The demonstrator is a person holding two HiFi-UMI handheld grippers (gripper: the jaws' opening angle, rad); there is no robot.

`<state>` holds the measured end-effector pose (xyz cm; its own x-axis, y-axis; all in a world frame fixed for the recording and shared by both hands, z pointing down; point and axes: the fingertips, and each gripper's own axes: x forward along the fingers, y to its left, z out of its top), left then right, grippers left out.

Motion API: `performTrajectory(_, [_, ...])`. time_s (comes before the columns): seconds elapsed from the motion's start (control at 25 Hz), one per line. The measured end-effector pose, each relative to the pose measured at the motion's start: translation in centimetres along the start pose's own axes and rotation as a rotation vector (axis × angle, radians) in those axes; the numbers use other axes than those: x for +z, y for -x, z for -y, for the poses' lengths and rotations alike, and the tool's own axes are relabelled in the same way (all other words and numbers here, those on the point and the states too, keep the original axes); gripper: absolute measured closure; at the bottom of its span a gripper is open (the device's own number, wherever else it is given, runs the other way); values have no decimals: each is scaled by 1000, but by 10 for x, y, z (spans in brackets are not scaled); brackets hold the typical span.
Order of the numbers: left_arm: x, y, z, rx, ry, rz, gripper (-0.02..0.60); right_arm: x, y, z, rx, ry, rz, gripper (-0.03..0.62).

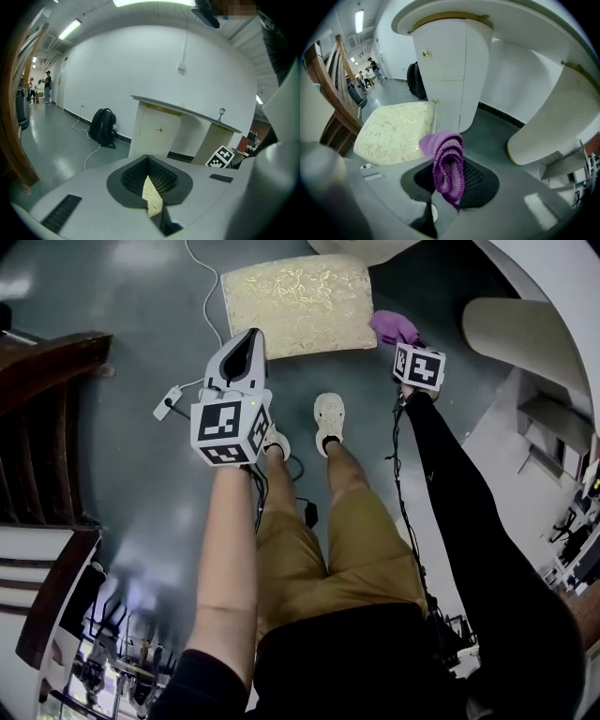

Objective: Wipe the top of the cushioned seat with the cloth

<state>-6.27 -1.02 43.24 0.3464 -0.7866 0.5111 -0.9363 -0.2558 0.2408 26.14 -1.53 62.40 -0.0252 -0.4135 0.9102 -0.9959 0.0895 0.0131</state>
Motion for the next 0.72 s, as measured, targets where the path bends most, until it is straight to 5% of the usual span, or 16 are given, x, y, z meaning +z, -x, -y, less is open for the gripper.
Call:
performTrajectory(0.36, [11, 0, 8, -5, -75, 43, 574, -5, 25, 12, 1, 37, 41, 508])
performTrajectory(0.72, [14, 42, -29, -50, -146, 69, 574, -3, 51, -119, 165, 154, 121, 508])
